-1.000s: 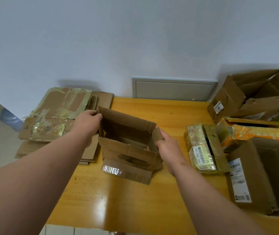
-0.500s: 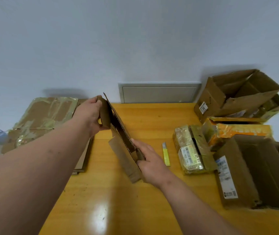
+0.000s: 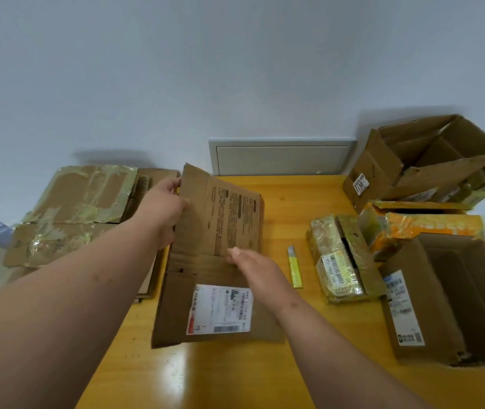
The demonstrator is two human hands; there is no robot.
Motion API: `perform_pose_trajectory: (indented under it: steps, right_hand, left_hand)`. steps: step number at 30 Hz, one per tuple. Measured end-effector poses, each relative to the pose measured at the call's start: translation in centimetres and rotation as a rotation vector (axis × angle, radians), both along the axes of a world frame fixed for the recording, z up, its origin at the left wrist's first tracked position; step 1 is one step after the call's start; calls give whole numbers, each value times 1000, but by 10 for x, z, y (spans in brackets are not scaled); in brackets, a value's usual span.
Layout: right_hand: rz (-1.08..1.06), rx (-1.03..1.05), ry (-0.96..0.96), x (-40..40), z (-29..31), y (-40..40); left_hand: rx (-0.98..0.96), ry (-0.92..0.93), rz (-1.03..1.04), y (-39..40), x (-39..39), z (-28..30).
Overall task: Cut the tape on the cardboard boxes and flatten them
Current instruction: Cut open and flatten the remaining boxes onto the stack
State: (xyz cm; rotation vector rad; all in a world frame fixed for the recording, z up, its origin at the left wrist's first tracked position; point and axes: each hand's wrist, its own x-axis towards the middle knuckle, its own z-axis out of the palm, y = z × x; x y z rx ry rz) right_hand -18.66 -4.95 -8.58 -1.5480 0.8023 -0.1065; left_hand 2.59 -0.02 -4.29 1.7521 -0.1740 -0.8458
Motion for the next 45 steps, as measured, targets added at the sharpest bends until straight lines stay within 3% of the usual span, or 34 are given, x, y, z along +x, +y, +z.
perform_pose_trajectory:
  steps: [2,4,6,9,12,17,21,25,27,30,32,34,37,42,45]
  right_hand:
    - [-172,-185,110,3,-7,-7]
    - [-282,-228,196,4,-15,-15]
    - [-312,-69,169,5,-22,-22]
    - [-365,337,22,5,-31,-28]
    - [-460,418,4,3,-43,-34]
    - [-501,145,11,21,-59,-39]
    - [-465,-76,71,37,-76,-45]
    - [-391,-236,188,47,-97,-43]
    - [-345,-354,321,48,-109,-39]
    - [-121,-707,613,45,-122,-28]
    - [21,-878,575,45,-130,-19]
    - [178,-913,488,47,-139,-10]
    - [408,-927,560,42,-160,3]
    - [423,-968,609,38,-173,6]
    - [399,-933,582,41,-165,5]
  left_hand:
    - [-68,31,7,5,9,-4]
    - [-128,73,11,10,16,-6]
    - [-166,121,10,14,21,-10]
    - [-195,165,18,19,26,-17]
    - [-169,159,44,23,30,-24]
    - [58,18,42,21,37,-46]
    - [295,-261,-33,19,34,-80]
    - [706,-589,-445,26,20,-121]
    - [807,-729,-727,36,8,-140]
    - [807,-828,-1013,51,-5,-167]
    - [823,-843,-1074,58,-9,-179]
    - [823,-882,-1069,61,-12,-185]
    - [776,-968,-1073,61,-13,-188]
    - [589,-1067,-968,28,-6,-194]
    - [672,-1020,-1035,18,0,-206]
